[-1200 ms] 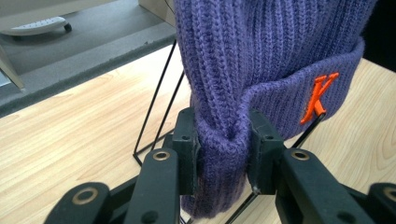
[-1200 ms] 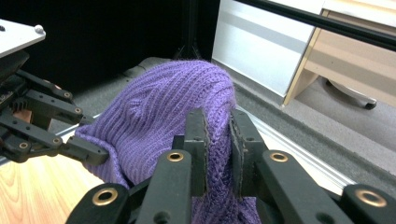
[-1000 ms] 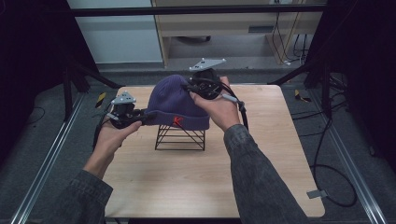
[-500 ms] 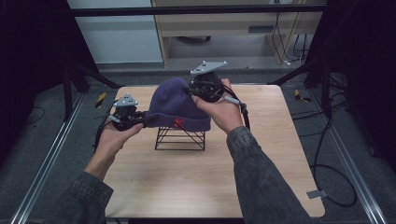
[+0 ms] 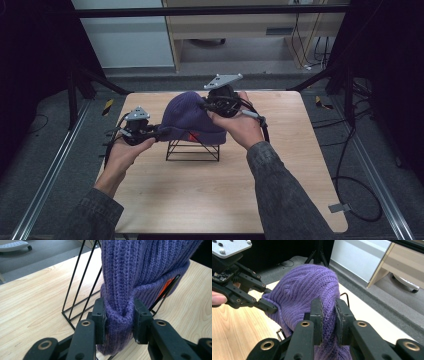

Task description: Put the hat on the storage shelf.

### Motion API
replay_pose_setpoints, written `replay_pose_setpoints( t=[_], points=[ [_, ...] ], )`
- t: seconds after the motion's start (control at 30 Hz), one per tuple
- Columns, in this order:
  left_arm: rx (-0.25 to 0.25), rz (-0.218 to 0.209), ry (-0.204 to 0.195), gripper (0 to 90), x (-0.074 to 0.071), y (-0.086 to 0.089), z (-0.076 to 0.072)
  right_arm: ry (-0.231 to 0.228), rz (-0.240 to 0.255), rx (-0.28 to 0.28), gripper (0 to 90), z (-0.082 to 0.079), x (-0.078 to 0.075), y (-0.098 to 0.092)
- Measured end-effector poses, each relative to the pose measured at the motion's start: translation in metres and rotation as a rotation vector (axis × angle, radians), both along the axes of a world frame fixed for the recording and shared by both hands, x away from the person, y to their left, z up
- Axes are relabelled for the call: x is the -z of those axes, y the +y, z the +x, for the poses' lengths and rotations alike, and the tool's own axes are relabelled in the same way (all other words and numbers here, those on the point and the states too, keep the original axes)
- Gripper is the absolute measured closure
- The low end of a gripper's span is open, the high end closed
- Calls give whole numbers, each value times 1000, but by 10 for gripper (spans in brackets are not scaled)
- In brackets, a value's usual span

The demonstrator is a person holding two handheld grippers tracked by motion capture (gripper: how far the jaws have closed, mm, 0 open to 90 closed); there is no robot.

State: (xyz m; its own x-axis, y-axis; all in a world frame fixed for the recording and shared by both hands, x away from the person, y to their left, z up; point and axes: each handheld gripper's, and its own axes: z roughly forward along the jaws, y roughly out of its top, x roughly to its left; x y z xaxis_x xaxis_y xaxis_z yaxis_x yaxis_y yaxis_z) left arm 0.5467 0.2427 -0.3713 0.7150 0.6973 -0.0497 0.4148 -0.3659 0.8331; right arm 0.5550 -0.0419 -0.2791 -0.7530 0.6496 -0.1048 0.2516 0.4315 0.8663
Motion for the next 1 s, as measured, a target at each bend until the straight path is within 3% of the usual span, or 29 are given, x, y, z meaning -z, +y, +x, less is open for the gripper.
replay_pose_setpoints(
  t=[0.63,1.0],
  points=[
    [-12,20,26,663,24,3,0,59,-45,-21,774,-2,18,6],
    [-15,31,24,661,28,7,-1,74,-62,-32,769,-1,22,12]
  ],
)
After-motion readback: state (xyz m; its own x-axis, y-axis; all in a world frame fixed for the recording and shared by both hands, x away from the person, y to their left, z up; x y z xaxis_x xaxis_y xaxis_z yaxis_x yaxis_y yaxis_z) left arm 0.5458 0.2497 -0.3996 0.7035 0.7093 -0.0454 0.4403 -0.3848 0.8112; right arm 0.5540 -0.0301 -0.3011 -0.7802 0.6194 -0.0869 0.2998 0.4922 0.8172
